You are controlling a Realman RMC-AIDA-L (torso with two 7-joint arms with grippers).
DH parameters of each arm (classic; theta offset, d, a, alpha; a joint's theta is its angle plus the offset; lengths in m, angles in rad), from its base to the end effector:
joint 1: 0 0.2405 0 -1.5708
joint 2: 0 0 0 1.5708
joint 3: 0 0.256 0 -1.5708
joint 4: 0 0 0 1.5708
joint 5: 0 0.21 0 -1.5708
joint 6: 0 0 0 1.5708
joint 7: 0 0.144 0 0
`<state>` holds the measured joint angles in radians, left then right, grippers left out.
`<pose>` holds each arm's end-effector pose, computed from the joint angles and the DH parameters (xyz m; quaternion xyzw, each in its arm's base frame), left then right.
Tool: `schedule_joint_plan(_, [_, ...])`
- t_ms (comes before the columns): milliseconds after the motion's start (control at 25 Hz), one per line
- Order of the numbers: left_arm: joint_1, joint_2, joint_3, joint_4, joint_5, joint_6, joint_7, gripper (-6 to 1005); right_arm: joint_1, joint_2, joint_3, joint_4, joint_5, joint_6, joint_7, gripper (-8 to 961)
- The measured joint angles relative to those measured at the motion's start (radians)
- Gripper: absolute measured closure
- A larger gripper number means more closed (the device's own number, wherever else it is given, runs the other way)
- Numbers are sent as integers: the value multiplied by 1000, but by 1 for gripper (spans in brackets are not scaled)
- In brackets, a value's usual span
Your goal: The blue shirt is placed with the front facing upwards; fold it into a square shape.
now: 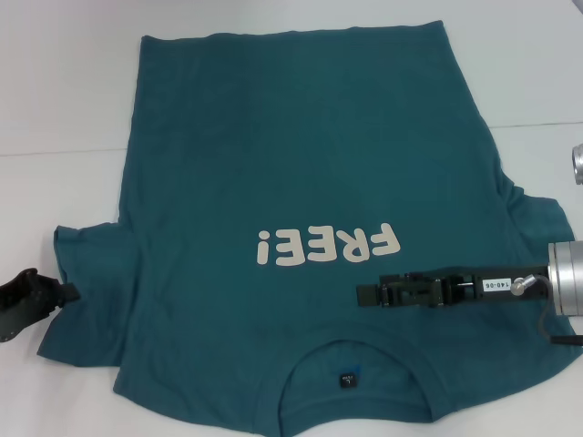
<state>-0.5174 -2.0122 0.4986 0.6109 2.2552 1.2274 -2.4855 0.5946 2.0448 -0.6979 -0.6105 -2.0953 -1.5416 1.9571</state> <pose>-0.3489 0.3477 0.0362 -0.6130 -0.7285 -0.2298 0.2017 0.2603 0.3407 -0.0031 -0.8592 0.4627 0.2134 0.0453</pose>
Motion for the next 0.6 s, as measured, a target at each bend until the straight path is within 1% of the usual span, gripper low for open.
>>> schedule_joint_plan(240, [-3, 2, -1, 1, 0, 8, 4, 935, -2, 0, 3, 0, 0, 0, 0, 8])
schedule_joint_plan(360, [-3, 5, -5, 3, 0, 20, 10, 974, -2, 0, 7, 0, 0, 1, 0, 8])
schedule_joint_plan(600, [7, 13, -27, 29, 7, 11, -3, 974, -3, 0, 11, 0, 0, 2, 1, 8])
